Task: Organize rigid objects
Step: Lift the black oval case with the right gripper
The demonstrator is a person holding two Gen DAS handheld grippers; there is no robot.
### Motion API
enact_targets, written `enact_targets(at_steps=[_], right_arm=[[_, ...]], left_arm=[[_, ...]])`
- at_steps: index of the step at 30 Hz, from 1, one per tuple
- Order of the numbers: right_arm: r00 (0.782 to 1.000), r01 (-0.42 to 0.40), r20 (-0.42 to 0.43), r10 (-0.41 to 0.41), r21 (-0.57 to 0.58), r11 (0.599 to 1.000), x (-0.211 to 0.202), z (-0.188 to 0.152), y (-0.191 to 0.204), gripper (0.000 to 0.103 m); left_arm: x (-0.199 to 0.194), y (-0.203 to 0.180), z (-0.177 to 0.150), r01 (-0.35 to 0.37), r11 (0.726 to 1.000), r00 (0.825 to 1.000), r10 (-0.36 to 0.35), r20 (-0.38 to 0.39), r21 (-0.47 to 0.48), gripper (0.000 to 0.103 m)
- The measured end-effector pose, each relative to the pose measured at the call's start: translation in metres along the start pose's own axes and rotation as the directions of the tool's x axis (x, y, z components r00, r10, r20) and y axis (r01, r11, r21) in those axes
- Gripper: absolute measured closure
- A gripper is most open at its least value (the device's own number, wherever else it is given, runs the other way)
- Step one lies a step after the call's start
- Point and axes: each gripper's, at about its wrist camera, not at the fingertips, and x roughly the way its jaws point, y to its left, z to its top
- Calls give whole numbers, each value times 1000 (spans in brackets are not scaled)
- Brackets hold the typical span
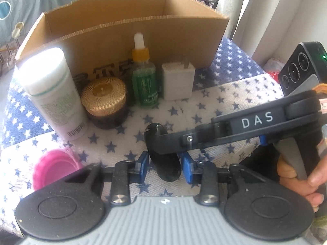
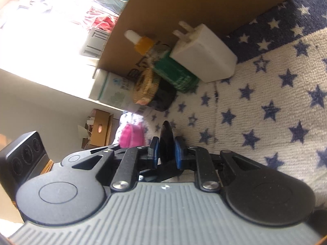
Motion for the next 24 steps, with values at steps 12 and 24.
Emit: enact_targets(at_steps=[12, 24], right_arm=[[993, -33, 103, 59, -231, 972, -31, 23, 98, 88], [1000, -21, 15, 27, -313, 950, 19, 154, 145, 88]], left_arm=[[-90, 3, 37, -85, 996, 965, 73, 251, 35, 67], [-52, 81, 154, -68, 995, 993, 75, 94, -74, 67]])
